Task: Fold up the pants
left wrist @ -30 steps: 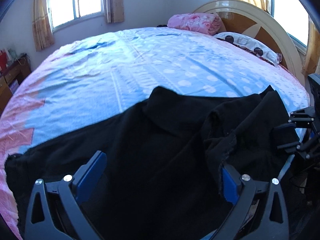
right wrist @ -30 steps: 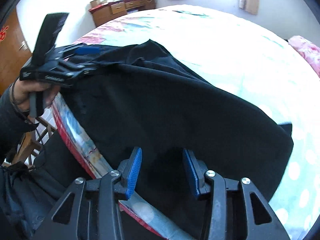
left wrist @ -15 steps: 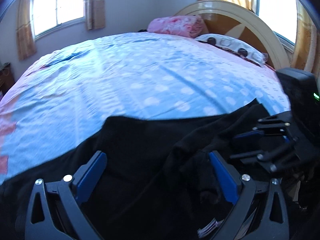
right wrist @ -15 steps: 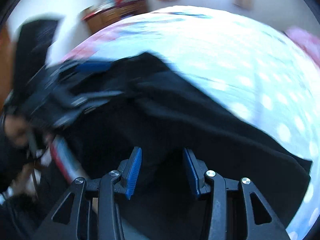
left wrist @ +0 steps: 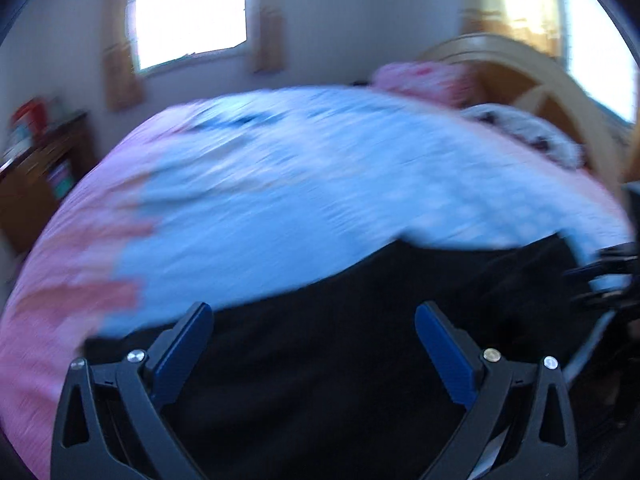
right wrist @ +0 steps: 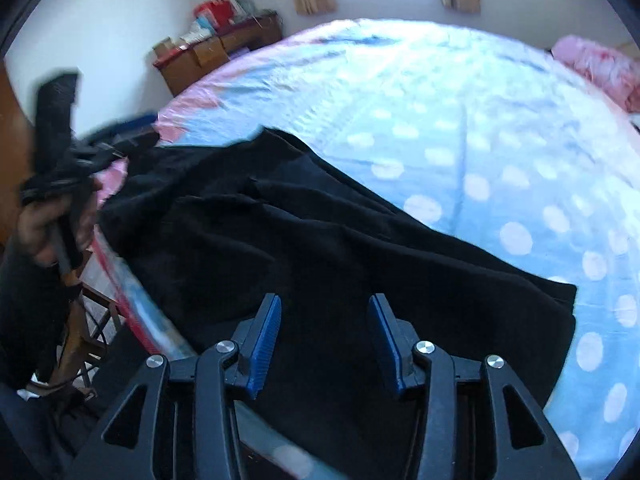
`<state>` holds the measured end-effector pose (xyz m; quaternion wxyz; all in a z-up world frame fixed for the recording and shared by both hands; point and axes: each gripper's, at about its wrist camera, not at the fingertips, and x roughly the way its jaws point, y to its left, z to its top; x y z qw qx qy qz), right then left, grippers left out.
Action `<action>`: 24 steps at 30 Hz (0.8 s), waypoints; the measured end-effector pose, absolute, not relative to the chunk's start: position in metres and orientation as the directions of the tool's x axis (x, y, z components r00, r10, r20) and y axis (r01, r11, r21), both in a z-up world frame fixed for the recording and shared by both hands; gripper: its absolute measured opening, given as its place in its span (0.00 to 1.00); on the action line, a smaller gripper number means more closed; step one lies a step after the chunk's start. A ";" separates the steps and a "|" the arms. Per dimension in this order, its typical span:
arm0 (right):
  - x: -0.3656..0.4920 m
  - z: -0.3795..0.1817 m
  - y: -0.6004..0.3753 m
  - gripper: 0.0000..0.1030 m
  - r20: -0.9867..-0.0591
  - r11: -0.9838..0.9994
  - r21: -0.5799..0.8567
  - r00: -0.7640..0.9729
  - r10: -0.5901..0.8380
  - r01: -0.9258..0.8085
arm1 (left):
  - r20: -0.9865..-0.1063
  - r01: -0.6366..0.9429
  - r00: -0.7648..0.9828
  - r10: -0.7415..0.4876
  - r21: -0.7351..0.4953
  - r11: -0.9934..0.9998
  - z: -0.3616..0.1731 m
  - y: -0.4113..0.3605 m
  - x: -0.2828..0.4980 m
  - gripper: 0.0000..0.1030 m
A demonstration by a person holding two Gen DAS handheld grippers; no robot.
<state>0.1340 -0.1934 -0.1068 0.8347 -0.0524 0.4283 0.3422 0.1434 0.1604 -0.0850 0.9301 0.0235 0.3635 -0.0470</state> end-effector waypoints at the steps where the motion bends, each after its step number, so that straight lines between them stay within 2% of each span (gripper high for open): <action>1: 0.126 -0.104 -0.189 0.49 -0.737 0.730 0.221 0.380 0.560 -0.647 | -0.691 0.075 0.722 -0.043 0.016 0.997 -0.091 0.173 0.140 1.00; 4: 0.109 -0.113 -0.149 0.50 -0.734 0.606 0.248 0.263 0.627 -0.756 | -0.725 -0.037 0.686 0.068 0.059 0.998 -0.114 0.219 0.126 1.00; 6: 0.109 -0.141 -0.117 0.50 -0.785 0.596 0.219 0.223 0.578 -0.773 | -0.745 -0.122 0.655 0.127 0.061 0.991 -0.129 0.248 0.120 1.00; 9: 0.115 -0.168 -0.094 0.52 -0.812 0.609 0.191 0.226 0.539 -0.769 | -0.756 -0.183 0.641 0.132 0.017 0.983 -0.143 0.269 0.113 1.00; 11: 0.111 -0.162 -0.092 0.61 -0.798 0.601 0.198 0.229 0.558 -0.774 | -0.760 -0.188 0.640 0.117 -0.007 0.982 -0.148 0.278 0.107 1.00; 14: 0.101 -0.147 -0.097 0.61 -0.782 0.552 0.223 0.191 0.593 -0.803 | -0.762 -0.191 0.643 0.084 -0.053 0.980 -0.151 0.283 0.105 1.00; 17: 0.091 -0.132 -0.100 0.61 -0.782 0.567 0.136 0.263 0.565 -0.812 | -0.759 -0.194 0.648 0.069 -0.076 0.978 -0.154 0.283 0.104 1.00; 21: 0.081 -0.104 -0.087 0.61 -0.730 0.567 0.056 0.354 0.585 -0.822 | -0.742 -0.201 0.666 0.082 -0.072 0.977 -0.152 0.279 0.104 1.00; 24: 0.098 -0.100 -0.071 0.60 -0.733 0.678 -0.066 0.496 0.464 -0.732 | -0.731 -0.203 0.675 0.097 -0.058 0.978 -0.147 0.280 0.101 1.00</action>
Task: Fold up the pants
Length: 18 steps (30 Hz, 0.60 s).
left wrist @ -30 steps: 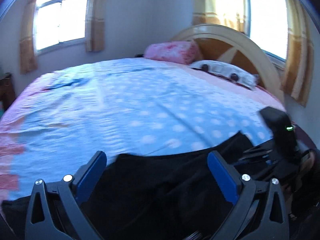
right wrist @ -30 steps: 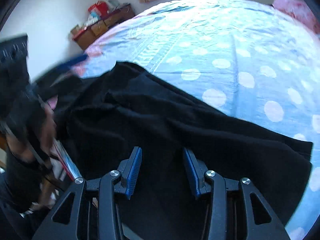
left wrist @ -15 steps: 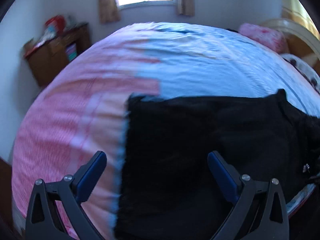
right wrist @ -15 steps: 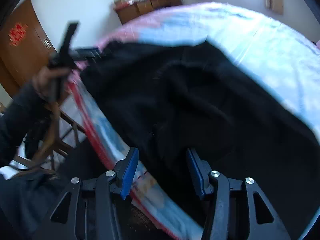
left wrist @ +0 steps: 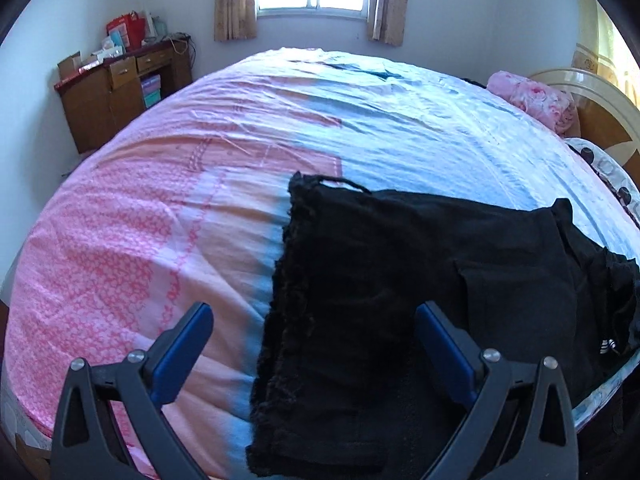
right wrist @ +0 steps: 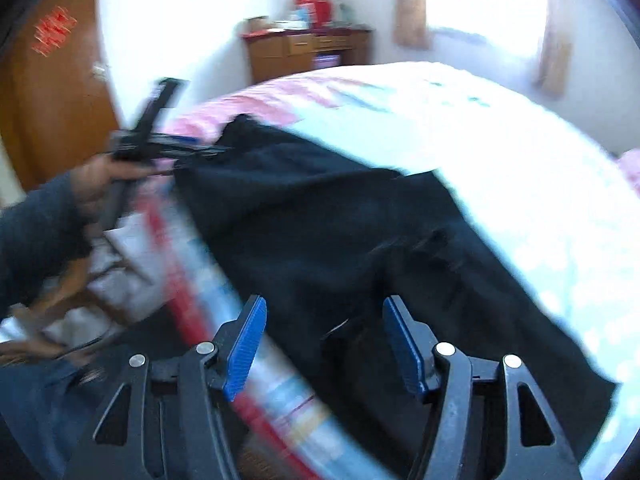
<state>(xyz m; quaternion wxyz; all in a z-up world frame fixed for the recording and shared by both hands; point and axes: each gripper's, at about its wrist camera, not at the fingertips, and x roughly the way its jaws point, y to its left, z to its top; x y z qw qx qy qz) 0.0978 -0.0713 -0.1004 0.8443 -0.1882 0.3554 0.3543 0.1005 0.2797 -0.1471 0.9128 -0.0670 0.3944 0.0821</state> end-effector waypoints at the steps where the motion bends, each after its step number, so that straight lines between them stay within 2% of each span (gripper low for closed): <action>1: 0.106 -0.103 -0.070 0.53 -0.739 0.701 -0.041 0.493 0.459 -0.712 | -0.730 -0.202 0.677 0.093 -0.063 0.977 -0.147 0.281 0.099 1.00; 2: 0.121 -0.108 -0.072 0.44 -0.757 0.724 0.022 0.461 0.462 -0.690 | -0.731 -0.205 0.677 0.091 -0.068 0.976 -0.147 0.284 0.099 1.00; 3: 0.128 -0.110 -0.076 0.22 -0.764 0.734 0.052 0.447 0.466 -0.677 | -0.733 -0.211 0.675 0.085 -0.081 0.974 -0.148 0.287 0.097 1.00; 4: 0.136 -0.113 -0.083 0.11 -0.764 0.748 0.113 0.424 0.486 -0.654 | -0.734 -0.210 0.675 0.077 -0.091 0.973 -0.149 0.289 0.096 1.00; 7: 0.162 -0.133 -0.120 0.10 -0.742 0.736 0.443 0.252 0.621 -0.512 | -0.732 -0.210 0.678 0.063 -0.111 0.971 -0.151 0.294 0.091 1.00; 8: 0.172 -0.148 -0.138 0.10 -0.705 0.706 0.571 0.189 0.683 -0.418 | -0.731 -0.210 0.680 0.059 -0.116 0.971 -0.152 0.295 0.090 1.00; 10: 0.184 -0.178 -0.168 0.10 -0.519 0.526 0.820 0.093 0.850 -0.224 | -0.731 -0.209 0.681 0.045 -0.135 0.968 -0.156 0.299 0.090 1.00; 12: 0.189 -0.196 -0.185 0.10 -0.351 0.361 0.926 0.097 0.931 -0.114 | -0.733 -0.210 0.680 0.033 -0.151 0.966 -0.159 0.300 0.091 1.00; 15: 0.190 -0.195 -0.187 0.10 -0.255 0.273 0.953 0.140 0.957 -0.133 | -0.735 -0.205 0.677 0.023 -0.159 0.966 -0.159 0.301 0.092 1.00; 16: 0.192 -0.193 -0.183 0.12 -0.246 0.266 0.953 0.138 0.959 -0.148 | -0.738 -0.203 0.674 0.026 -0.151 0.968 -0.159 0.301 0.092 1.00; 17: 0.193 -0.191 -0.177 0.16 -0.350 0.371 0.914 0.141 0.926 -0.167 | -0.739 -0.202 0.673 0.034 -0.140 0.969 -0.157 0.301 0.091 1.00; 18: 0.193 -0.187 -0.169 0.19 -0.533 0.556 0.807 0.160 0.831 -0.198 | -0.737 -0.204 0.674 0.048 -0.123 0.971 -0.155 0.301 0.090 1.00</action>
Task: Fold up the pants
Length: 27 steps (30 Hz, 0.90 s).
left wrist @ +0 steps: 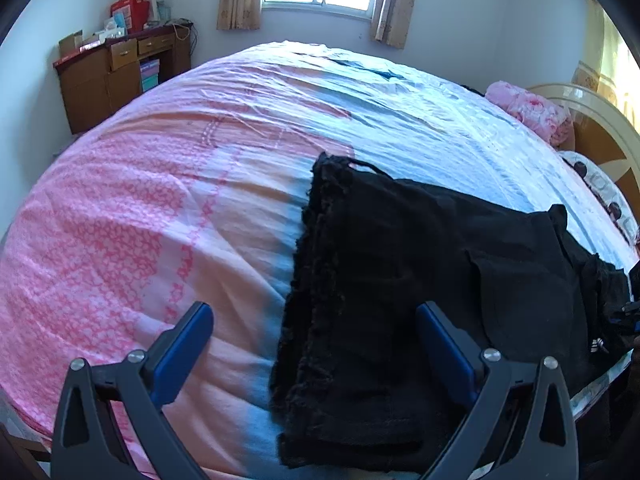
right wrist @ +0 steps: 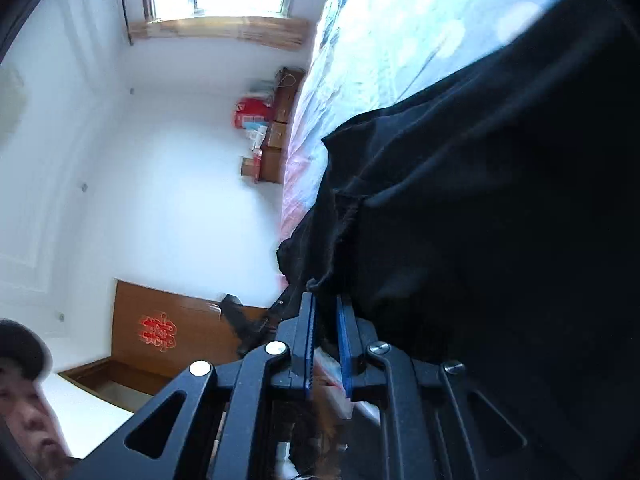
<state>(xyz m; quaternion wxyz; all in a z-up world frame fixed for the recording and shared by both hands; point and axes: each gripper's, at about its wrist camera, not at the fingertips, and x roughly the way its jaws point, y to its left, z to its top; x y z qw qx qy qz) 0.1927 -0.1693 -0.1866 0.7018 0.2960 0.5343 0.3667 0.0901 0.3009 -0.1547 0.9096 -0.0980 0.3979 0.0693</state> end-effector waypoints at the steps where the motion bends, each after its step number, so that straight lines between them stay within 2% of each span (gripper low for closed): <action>1: 0.190 -0.183 -0.167 0.20 -0.540 0.564 0.793 0.162 0.826 -0.231 | -0.734 -0.208 0.676 0.060 -0.112 0.972 -0.153 0.301 0.090 1.00; 2: 0.187 -0.178 -0.166 0.24 -0.536 0.558 0.794 0.157 0.830 -0.240 | -0.728 -0.215 0.682 0.071 -0.107 0.971 -0.150 0.304 0.087 1.00; 5: 0.178 -0.157 -0.181 0.53 -0.539 0.584 0.761 0.226 0.811 -0.281 | -0.718 -0.209 0.696 0.026 -0.168 0.963 -0.149 0.311 0.083 1.00; 6: 0.173 -0.149 -0.189 0.56 -0.552 0.616 0.730 0.277 0.786 -0.295 | -0.721 -0.195 0.693 -0.004 -0.193 0.962 -0.151 0.311 0.084 1.00; 10: 0.164 -0.140 -0.209 0.57 -0.564 0.666 0.686 0.365 0.741 -0.293 | -0.738 -0.147 0.671 -0.077 -0.235 0.961 -0.163 0.303 0.096 1.00; 18: 0.153 -0.152 -0.213 0.57 -0.549 0.654 0.710 0.377 0.746 -0.260 | -0.756 -0.116 0.651 -0.064 -0.182 0.976 -0.166 0.283 0.114 0.99; 20: 0.154 -0.154 -0.210 0.57 -0.544 0.650 0.714 0.378 0.749 -0.261 | -0.763 -0.096 0.642 -0.069 -0.170 0.981 -0.165 0.277 0.114 0.86; 22: 0.152 -0.155 -0.208 0.57 -0.535 0.645 0.718 0.385 0.752 -0.262 | -0.764 -0.088 0.641 -0.068 -0.161 0.983 -0.161 0.273 0.111 0.56; 23: 0.152 -0.154 -0.208 0.57 -0.529 0.641 0.721 0.389 0.754 -0.262 | -0.759 -0.080 0.645 -0.087 -0.180 0.980 -0.158 0.273 0.109 0.47; 24: 0.152 -0.154 -0.204 0.57 -0.525 0.639 0.723 0.393 0.755 -0.261 | -0.751 -0.076 0.650 -0.118 -0.219 0.973 -0.154 0.275 0.107 0.32; 25: 0.153 -0.154 -0.199 0.57 -0.521 0.638 0.725 0.399 0.754 -0.260 | -0.741 -0.081 0.659 -0.130 -0.242 0.967 -0.149 0.277 0.104 0.27; 27: 0.151 -0.152 -0.203 0.57 -0.513 0.640 0.725 0.422 0.748 -0.254 | -0.715 -0.077 0.679 -0.166 -0.294 0.953 -0.139 0.276 0.097 0.25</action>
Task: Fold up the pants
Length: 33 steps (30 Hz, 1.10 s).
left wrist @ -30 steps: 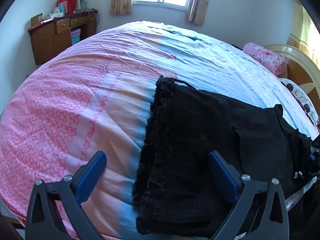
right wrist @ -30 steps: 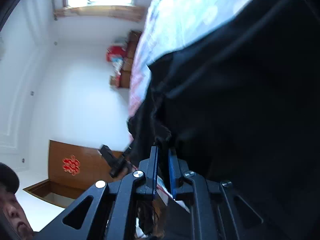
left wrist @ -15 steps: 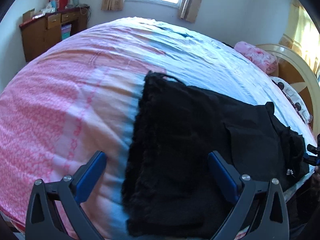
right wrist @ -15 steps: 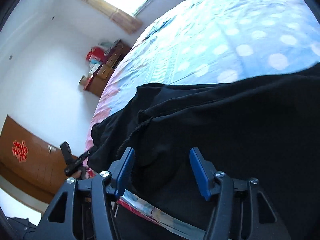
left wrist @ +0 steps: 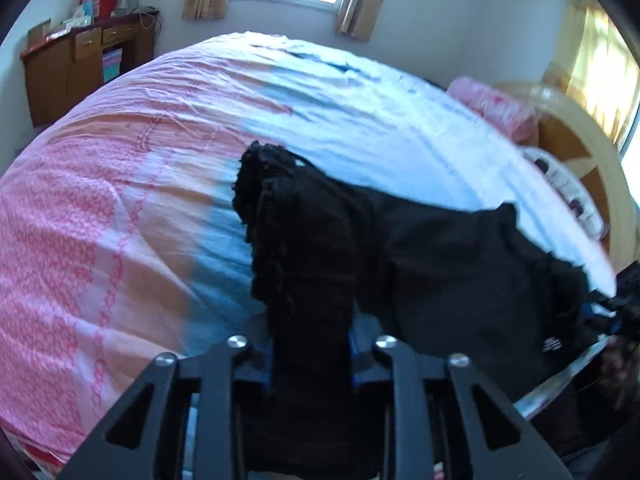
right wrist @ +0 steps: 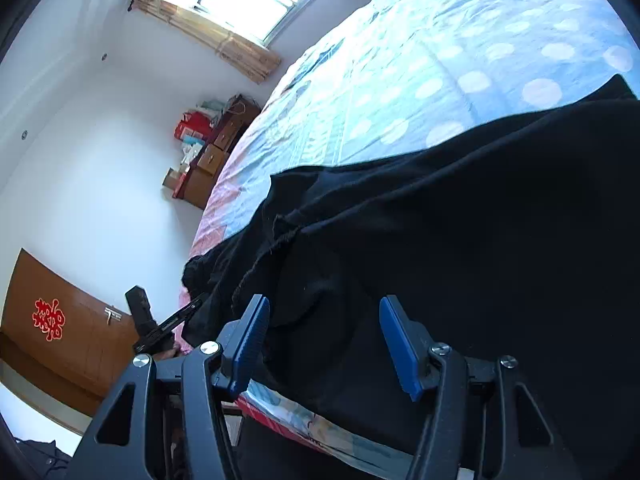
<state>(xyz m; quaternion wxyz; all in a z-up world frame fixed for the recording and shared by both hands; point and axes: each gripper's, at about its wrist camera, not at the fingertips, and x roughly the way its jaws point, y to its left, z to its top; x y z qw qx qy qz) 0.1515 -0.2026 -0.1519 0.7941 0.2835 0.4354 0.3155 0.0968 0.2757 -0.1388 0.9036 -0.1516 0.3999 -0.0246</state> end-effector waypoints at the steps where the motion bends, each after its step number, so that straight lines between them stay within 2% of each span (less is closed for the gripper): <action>1: 0.151 -0.150 -0.205 0.57 -0.510 0.642 0.724 0.431 0.745 -0.253 | -0.701 -0.073 0.690 -0.183 -0.319 0.945 -0.134 0.275 0.094 0.24; 7: 0.145 -0.136 -0.237 0.57 -0.497 0.682 0.697 0.539 0.681 -0.219 | -0.538 0.060 0.751 -0.383 -0.522 0.851 -0.074 0.250 0.073 0.22; 15: 0.138 -0.137 -0.290 0.57 -0.472 0.675 0.728 0.629 0.618 -0.117 | -0.429 0.349 0.699 -0.573 -0.494 0.796 0.014 0.130 0.086 0.22; 21: 0.118 -0.129 -0.342 0.57 -0.434 0.681 0.729 0.721 0.541 -0.072 | -0.451 0.527 0.569 -0.688 -0.442 0.726 0.040 0.014 0.119 0.22; 26: 0.109 -0.120 -0.384 0.58 -0.412 0.690 0.723 0.784 0.464 -0.028 | -0.525 0.602 0.456 -0.719 -0.413 0.683 0.005 -0.082 0.154 0.25; 30: 0.101 -0.117 -0.416 0.58 -0.424 0.710 0.703 0.831 0.360 0.051 | -0.619 0.604 0.386 -0.684 -0.391 0.695 -0.036 -0.132 0.170 0.43; 32: 0.098 -0.117 -0.430 0.58 -0.430 0.710 0.699 0.840 0.329 0.080 | -0.609 0.627 0.376 -0.698 -0.387 0.676 -0.040 -0.140 0.165 0.47; 33: 0.097 -0.117 -0.434 0.58 -0.431 0.710 0.699 0.843 0.322 0.086 | -0.618 0.628 0.395 -0.680 -0.358 0.690 -0.042 -0.138 0.160 0.58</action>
